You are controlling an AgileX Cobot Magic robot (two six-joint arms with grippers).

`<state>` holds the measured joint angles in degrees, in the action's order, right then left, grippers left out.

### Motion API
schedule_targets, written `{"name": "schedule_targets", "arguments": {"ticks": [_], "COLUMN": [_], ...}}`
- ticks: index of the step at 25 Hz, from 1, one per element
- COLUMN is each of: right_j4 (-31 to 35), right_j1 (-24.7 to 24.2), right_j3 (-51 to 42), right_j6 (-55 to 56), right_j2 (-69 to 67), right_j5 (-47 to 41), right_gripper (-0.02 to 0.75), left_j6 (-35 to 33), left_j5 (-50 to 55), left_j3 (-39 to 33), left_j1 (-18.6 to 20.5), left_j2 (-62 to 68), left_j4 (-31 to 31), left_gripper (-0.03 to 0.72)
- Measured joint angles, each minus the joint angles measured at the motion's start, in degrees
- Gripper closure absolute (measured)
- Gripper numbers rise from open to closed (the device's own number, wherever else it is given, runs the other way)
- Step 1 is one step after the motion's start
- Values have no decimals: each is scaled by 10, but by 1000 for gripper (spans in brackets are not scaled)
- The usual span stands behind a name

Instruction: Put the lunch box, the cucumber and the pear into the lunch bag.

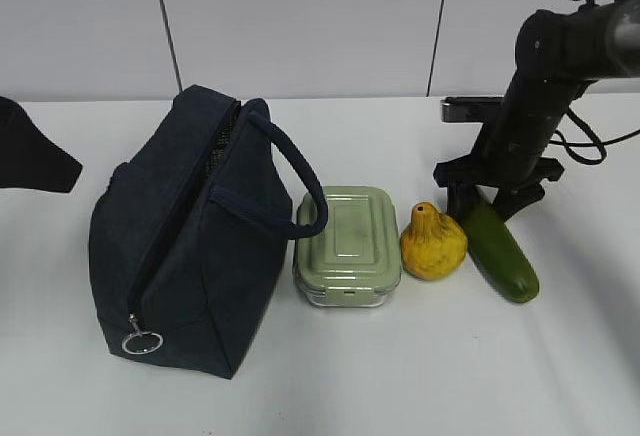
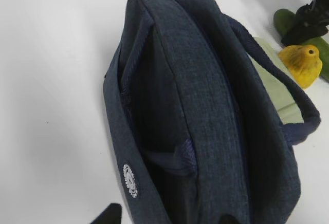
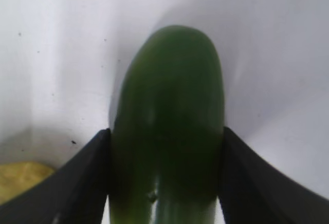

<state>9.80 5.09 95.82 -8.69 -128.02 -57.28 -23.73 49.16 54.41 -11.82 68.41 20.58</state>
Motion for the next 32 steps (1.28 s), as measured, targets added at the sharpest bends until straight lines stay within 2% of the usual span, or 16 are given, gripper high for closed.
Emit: {"name": "schedule_targets", "arguments": {"ticks": [2, 3, 10, 22, 27, 29, 32], "right_j4": [-11, -17, -47, -50, -20, 12, 72], "right_j1": [0, 0, 0, -1, -1, -1, 1], "right_j3": [1, 1, 2, 2, 13, 26, 42], "right_j6": [1, 8, 27, 28, 22, 12, -11], "right_j2": [0, 0, 6, 102, 130, 133, 136], "right_j5": [0, 0, -1, 2, 2, 0, -2], "right_gripper": [318, 335, 335, 337, 337, 337, 337], "left_j6": [0, 0, -31, -97, -107, -108, -108], "left_j5": [-1, -1, -2, 11, 10, 9, 7], "left_j3": [0, 0, 0, 1, 1, 1, 1], "left_j1": [0, 0, 0, 0, 0, 0, 0], "left_j2": [7, 10, 17, 75, 101, 108, 115], "left_j4": [0, 0, 25, 80, 92, 94, 96], "left_gripper": [346, 346, 337, 323, 323, 328, 392]}}
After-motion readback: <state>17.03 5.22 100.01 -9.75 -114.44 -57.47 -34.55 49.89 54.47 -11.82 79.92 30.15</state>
